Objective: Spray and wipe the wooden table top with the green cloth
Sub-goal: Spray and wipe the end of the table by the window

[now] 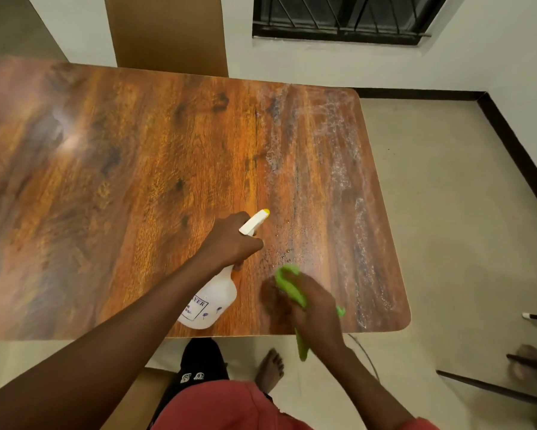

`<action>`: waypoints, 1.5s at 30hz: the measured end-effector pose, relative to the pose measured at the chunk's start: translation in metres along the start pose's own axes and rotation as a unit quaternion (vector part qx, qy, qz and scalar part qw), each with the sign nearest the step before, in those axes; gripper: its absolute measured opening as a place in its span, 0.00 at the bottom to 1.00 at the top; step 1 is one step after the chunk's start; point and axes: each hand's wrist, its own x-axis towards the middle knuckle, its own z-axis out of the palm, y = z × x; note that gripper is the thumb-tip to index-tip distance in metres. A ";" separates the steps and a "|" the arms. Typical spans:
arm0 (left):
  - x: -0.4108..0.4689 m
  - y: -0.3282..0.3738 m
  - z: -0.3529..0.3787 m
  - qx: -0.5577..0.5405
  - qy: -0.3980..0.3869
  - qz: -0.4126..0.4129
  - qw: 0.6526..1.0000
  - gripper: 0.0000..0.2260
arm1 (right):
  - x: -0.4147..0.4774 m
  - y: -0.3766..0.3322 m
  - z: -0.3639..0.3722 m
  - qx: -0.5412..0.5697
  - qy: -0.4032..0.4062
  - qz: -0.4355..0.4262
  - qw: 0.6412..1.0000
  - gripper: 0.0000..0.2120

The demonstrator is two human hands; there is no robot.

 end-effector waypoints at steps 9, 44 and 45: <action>-0.009 -0.018 -0.002 0.041 0.009 0.006 0.999 0.08 | -0.034 0.027 0.035 -0.149 -0.153 -0.219 0.952 0.25; -0.005 -0.017 -0.008 0.034 -0.009 0.001 0.999 0.09 | -0.008 0.038 0.040 -0.196 -0.017 0.019 0.980 0.18; -0.006 -0.018 -0.009 0.036 -0.012 -0.001 0.999 0.10 | -0.003 0.040 0.038 -0.189 -0.014 0.024 0.982 0.18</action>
